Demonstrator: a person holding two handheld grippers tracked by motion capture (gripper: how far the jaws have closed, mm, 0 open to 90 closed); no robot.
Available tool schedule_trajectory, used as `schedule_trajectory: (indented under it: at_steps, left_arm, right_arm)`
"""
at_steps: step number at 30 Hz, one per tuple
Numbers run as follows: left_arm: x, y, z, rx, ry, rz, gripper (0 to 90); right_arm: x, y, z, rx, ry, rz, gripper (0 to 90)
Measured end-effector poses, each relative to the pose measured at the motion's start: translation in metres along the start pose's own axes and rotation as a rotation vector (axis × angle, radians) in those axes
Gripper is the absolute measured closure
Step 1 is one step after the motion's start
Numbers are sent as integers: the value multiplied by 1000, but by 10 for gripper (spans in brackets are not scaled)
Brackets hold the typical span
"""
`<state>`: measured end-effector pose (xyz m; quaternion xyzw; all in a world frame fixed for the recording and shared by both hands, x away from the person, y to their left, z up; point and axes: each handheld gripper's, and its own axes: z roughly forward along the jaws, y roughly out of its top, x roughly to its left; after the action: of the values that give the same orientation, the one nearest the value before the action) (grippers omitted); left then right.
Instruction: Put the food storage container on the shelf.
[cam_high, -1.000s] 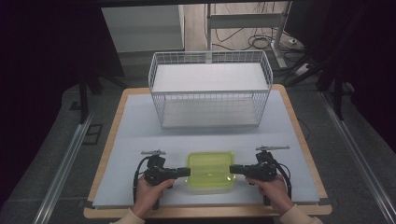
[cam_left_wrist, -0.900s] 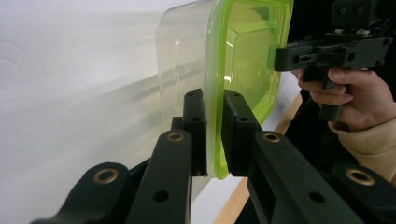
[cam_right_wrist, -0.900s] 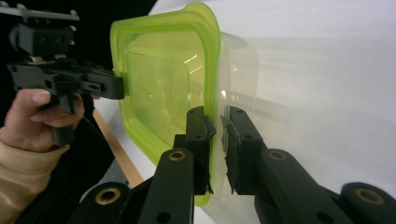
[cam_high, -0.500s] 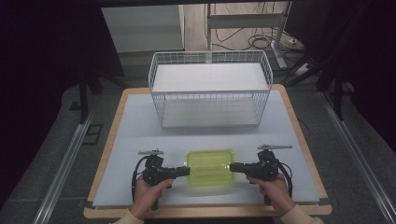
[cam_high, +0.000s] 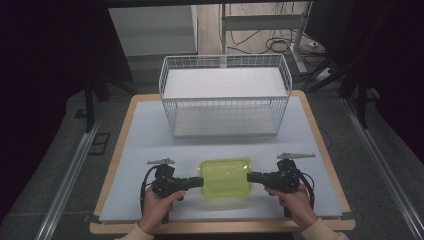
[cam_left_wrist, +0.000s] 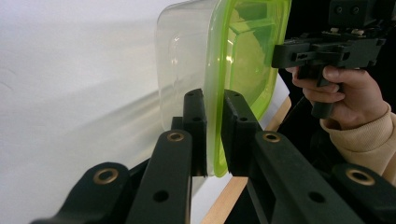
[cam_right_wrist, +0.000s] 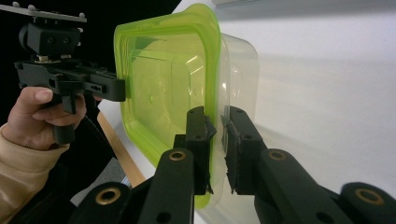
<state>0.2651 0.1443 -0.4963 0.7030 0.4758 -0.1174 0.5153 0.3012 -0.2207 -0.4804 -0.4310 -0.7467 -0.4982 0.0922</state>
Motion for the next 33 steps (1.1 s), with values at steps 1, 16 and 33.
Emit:
schedule_trajectory:
  at_steps: [1, 16, 33]
  left_arm:
    - [0, 1, 0, 1, 1, -1, 817]
    - [-6, 20, -10, -23, 13, 19, 817]
    - [-18, 47, -18, -49, 7, 39, 817]
  right_arm:
    - [1, 1, 0, 0, -3, -2, 807]
    - [13, 22, -3, -30, -24, -55, 806]
    - [27, 51, -15, -63, -50, -109, 805]
